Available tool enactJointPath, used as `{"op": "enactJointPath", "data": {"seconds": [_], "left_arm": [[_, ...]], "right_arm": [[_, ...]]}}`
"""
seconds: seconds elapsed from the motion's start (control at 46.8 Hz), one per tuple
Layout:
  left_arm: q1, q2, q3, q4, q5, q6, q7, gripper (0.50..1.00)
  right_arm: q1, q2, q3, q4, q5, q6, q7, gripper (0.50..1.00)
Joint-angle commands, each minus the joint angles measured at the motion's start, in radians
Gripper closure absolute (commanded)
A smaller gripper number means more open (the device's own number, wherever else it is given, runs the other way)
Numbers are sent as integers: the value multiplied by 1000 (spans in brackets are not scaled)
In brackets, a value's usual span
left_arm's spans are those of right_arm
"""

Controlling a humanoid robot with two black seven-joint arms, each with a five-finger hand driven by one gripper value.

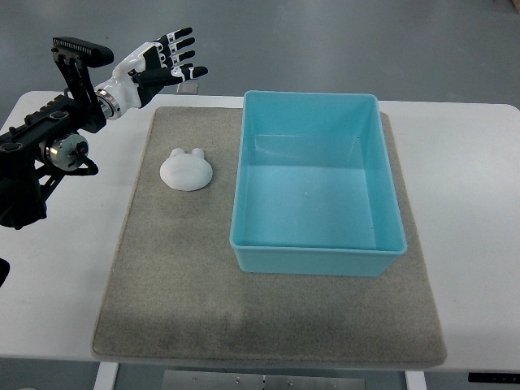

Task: Place white toy into blue box with left hand
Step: 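Reach the left hand forward and down over the white rabbit toy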

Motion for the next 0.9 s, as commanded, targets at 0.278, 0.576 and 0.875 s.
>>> {"op": "enactJointPath", "data": {"seconds": [0.278, 0.576, 0.875], "left_arm": [[-27, 158, 185, -209, 194, -7, 0, 508], [-50, 246, 209, -303, 364, -33, 0, 508], [-56, 322, 211, -402, 651, -56, 0, 508]], "right_arm": [[0, 0, 1, 0, 0, 0, 0, 564], [0, 0, -1, 0, 0, 0, 0, 564], [0, 0, -1, 0, 0, 0, 0, 564]]}}
